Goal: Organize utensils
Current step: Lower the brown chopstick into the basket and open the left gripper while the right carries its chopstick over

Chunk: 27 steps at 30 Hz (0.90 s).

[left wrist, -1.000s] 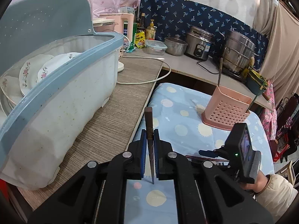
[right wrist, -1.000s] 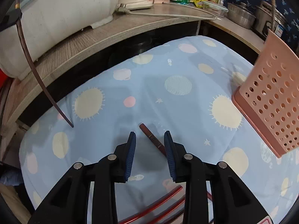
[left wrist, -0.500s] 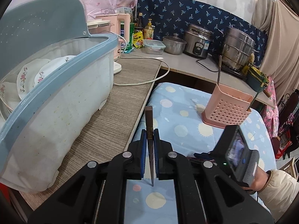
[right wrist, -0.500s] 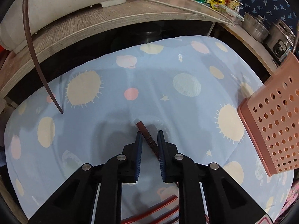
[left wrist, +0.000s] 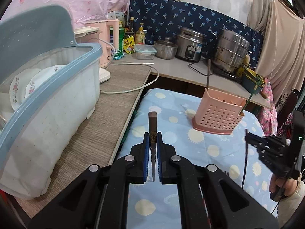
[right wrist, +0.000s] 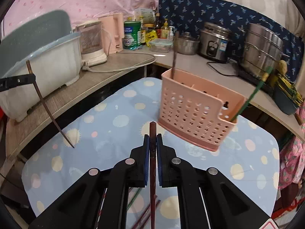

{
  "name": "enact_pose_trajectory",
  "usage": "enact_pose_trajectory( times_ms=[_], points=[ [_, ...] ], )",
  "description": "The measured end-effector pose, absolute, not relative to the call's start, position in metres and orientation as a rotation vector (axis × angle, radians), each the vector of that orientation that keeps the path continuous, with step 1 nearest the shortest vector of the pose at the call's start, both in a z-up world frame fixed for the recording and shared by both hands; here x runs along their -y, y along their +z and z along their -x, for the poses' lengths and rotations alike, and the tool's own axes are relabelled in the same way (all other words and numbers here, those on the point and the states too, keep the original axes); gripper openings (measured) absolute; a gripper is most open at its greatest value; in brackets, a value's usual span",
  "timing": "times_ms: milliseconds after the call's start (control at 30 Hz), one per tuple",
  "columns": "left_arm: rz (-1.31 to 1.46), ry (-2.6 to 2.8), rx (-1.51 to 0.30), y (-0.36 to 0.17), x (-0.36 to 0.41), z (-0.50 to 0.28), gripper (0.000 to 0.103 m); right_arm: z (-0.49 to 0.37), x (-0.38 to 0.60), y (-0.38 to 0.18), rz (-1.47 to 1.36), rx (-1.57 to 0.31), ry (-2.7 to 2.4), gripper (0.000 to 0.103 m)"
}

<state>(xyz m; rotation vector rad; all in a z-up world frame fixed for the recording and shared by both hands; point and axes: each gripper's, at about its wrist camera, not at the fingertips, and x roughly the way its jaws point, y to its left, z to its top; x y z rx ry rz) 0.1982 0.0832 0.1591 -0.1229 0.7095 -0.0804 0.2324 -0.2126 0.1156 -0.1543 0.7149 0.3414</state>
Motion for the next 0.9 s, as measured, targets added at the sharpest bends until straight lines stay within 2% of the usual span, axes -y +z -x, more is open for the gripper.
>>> enact_pose_trajectory(
  times_ms=[367, 700, 900],
  points=[
    [0.125, -0.180, -0.623, 0.205, -0.036, -0.222, 0.007, -0.207, 0.284, 0.188, -0.059, -0.518, 0.145, 0.007],
    [0.130, -0.261, -0.457, 0.282, 0.025, -0.278, 0.007, -0.246, 0.311, 0.257, -0.211, -0.362, 0.092, 0.007],
    [0.152, -0.297, -0.395, 0.307, 0.053, -0.311, 0.007, -0.276, 0.319, 0.291, -0.283, -0.257, 0.070, 0.007]
  ],
)
